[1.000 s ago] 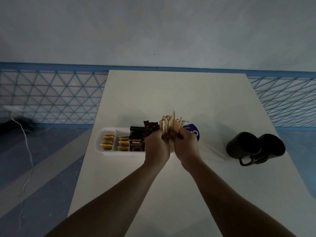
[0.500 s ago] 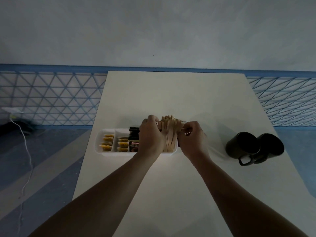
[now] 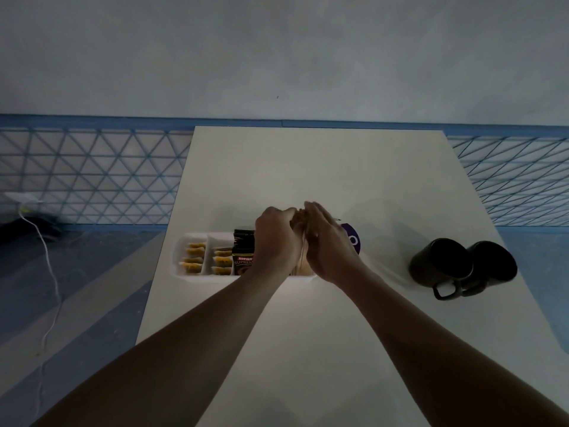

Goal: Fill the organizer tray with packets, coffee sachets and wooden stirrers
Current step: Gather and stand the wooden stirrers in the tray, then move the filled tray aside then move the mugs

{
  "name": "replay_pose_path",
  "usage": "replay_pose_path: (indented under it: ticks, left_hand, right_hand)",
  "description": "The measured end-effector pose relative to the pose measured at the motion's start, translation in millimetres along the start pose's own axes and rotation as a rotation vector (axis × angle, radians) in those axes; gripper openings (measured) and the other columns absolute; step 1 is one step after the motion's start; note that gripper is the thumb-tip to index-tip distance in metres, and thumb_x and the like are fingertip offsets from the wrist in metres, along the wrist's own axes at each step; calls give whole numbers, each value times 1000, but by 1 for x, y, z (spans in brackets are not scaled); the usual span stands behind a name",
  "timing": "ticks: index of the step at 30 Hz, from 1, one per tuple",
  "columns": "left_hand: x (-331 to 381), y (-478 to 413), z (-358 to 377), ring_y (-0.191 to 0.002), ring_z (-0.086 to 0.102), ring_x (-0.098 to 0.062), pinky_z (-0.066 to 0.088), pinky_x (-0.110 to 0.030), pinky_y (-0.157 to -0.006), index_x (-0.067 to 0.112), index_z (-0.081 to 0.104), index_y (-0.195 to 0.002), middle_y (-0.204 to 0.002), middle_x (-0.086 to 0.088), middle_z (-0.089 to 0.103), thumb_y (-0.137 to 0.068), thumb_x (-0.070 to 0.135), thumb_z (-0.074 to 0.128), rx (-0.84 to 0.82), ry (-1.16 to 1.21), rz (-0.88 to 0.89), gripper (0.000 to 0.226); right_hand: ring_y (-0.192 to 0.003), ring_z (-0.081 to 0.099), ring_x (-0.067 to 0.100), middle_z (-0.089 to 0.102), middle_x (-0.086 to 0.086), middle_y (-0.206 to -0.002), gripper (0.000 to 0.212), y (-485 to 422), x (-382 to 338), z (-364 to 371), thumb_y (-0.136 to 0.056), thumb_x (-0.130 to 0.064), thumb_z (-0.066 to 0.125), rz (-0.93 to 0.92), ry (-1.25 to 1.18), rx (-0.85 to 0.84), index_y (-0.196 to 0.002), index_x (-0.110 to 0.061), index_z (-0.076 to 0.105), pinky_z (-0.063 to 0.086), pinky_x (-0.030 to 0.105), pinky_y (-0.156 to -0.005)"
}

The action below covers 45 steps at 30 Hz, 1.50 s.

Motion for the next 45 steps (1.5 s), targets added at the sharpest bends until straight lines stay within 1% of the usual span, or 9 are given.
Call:
replay_pose_path:
  ticks: [4,9,14,19,25,29,34,38,45]
  left_hand:
    - [2,1,1,-56,51,-5,39,-20,-57,16,78,-92,-63,3,59,-95,24,59,12,91,26,20]
    - [1,-2,-1,-74,64,-16,52,-33,-74,18,78,-96,-79,-3,72,-93,18,60,-43,96,30,18]
    - [-8,-4,-13,-94,63,-13,42,-10,-78,15,67,-123,-108,-4,69,-89,22,68,-35,111,-27,34]
    - [-23,-4,-43,-73,60,3,38,3,-62,17,71,-114,-93,6,73,-87,23,71,7,135,1,28]
    - [-65,4,-79,-80,65,0,52,-18,-74,22,71,-110,-89,10,72,-85,28,72,83,179,-100,26]
    - [-102,10,-92,-106,56,-12,45,-25,-82,25,59,-126,-118,-2,60,-77,43,77,102,86,-200,55]
    - [-140,22,-88,-138,30,-36,36,-51,-109,23,22,-152,-151,-15,27,-61,59,84,-94,-109,-360,115]
    - [-159,36,-76,-132,37,-33,43,-48,-103,13,19,-148,-148,-17,31,-48,44,95,-140,21,-398,130]
    - [-182,52,-67,-110,57,-25,52,-37,-82,14,40,-131,-125,-9,54,-46,34,97,-19,130,-444,104]
  right_hand:
    - [-112,50,15,47,18,-142,52,-3,7,7,-84,6,48,0,48,-27,-136,-1,44,38,24,-91]
    - [-120,56,31,52,13,-137,54,-4,6,1,-86,4,51,-13,16,14,-140,0,45,49,39,-96]
    - [-133,48,28,42,9,-153,77,1,13,-7,-84,-4,64,46,26,7,-153,-9,29,42,29,-99]
    - [-134,47,24,33,2,-158,92,9,29,-8,-85,-17,67,212,-20,-27,-156,-27,10,48,39,-101]
    - [-104,54,9,52,-1,-139,94,23,46,-5,-78,-19,75,289,-92,-5,-152,-29,18,42,10,-69]
    - [-121,55,19,51,1,-142,103,34,50,6,-73,-34,84,315,-136,-105,-153,-29,20,55,40,-92]
    - [-125,54,20,53,-8,-140,122,43,47,21,-55,-47,93,347,-238,-173,-151,-34,20,50,45,-99]
    - [-110,54,10,53,-24,-116,112,44,42,31,-51,-43,95,322,-258,-145,-140,-38,28,44,29,-84]
    - [-95,59,9,60,-17,-105,92,43,37,40,-51,-41,94,360,-248,-61,-125,-33,41,46,27,-70]
Point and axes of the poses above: each hand's wrist, its own y-axis away from the middle knuckle, its own z-axis out of the palm, x = y × z, the point moved 4 cm from there along -y, towards the middle knuckle
